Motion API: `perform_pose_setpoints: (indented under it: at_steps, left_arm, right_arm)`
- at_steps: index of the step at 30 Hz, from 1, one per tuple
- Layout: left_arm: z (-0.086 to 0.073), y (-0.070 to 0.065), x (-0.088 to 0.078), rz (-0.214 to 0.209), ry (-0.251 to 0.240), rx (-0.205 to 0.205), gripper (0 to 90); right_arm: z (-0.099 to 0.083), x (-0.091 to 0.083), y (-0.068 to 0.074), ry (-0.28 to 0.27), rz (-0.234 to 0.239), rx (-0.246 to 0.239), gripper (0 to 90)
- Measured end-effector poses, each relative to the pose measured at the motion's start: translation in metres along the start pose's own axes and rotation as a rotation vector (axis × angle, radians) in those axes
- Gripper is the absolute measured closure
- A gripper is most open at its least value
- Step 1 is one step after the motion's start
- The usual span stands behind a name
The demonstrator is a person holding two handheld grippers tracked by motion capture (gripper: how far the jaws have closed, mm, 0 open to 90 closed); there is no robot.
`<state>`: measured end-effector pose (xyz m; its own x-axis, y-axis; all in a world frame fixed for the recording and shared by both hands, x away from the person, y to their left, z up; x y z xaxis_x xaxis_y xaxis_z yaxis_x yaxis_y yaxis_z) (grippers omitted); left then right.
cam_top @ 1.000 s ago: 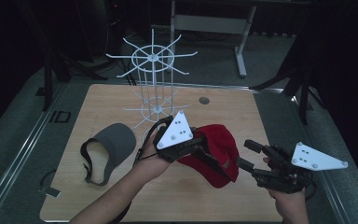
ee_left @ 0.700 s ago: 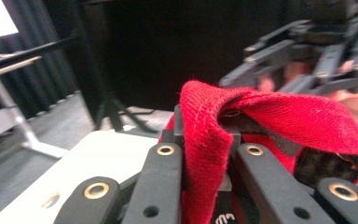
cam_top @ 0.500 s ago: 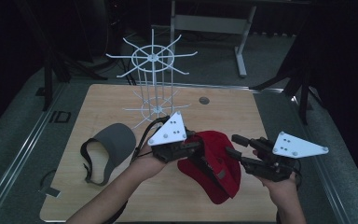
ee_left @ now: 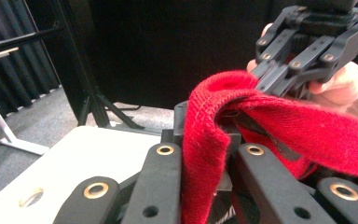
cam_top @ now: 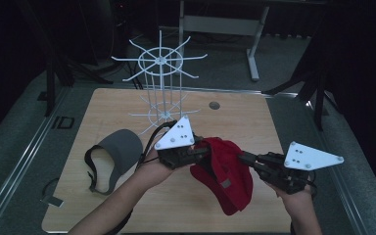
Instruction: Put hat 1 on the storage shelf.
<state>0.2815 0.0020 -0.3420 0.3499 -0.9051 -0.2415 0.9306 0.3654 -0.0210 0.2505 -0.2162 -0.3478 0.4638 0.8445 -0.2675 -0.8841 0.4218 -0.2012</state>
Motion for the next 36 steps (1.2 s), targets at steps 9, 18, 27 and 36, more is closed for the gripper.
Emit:
perform_pose_setpoints:
  at_steps: [9,18,27,36]
  left_arm:
    - [0.0,-0.001,0.001,-0.004,0.002,0.033,84.1]
    - [-0.006,0.0,0.0,-0.011,0.036,-0.011,53.9]
    - [-0.012,-0.001,-0.013,0.032,0.029,0.011,46.5]
    - [-0.02,0.0,-0.033,0.089,-0.009,-0.005,41.5]
  right_arm:
    - [0.008,-0.006,-0.005,-0.066,-0.026,0.035,88.9]
    - [0.011,-0.007,-0.012,-0.054,-0.07,0.077,88.9]
    - [0.013,-0.009,-0.013,-0.057,-0.076,0.092,88.8]
    - [0.013,-0.008,-0.013,-0.045,-0.084,0.091,88.8]
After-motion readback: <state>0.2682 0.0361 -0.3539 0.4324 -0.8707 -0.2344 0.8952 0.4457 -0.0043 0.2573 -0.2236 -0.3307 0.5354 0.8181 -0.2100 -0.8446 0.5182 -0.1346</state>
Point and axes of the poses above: each handheld gripper's, and its own axes: x roughly forward along the jaws, z roughly out of its top, y roughly to its left, the point moved 4 cm from there along x, roughly forward along the jaws, and after that the axes turned 7 degrees about -x, right-handed, at the moved point
